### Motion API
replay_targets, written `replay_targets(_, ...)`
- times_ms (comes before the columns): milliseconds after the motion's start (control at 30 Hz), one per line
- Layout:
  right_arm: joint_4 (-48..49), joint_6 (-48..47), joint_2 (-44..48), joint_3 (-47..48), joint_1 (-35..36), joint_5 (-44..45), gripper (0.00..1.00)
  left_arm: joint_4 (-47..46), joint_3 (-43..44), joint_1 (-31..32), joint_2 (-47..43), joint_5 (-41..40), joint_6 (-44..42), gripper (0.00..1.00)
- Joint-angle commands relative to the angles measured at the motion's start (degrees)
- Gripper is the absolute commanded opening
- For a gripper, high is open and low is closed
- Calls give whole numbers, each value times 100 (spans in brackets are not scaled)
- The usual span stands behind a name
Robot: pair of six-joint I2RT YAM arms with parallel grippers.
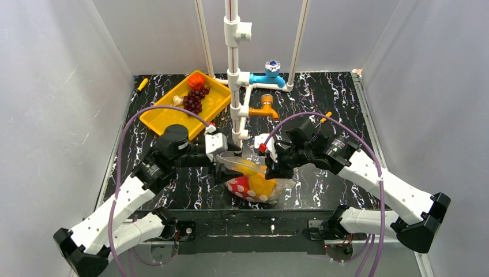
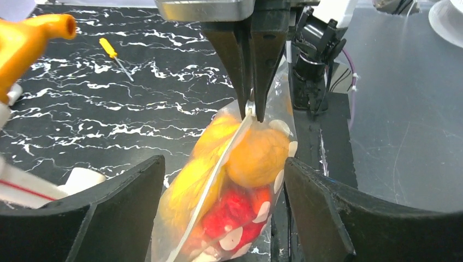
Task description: Place the food in the zip-top bag and seal the zipper
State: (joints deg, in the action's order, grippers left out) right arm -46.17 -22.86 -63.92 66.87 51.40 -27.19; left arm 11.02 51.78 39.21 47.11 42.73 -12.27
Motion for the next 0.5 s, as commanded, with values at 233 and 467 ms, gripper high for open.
replay_targets(233, 315, -26, 146, 280, 19, -267, 1, -720, -198, 540, 1054, -39, -390, 78)
replay_targets(467, 373, 18, 249, 222, 39, -279, 1, -619, -163, 697, 1336, -321, -462, 68)
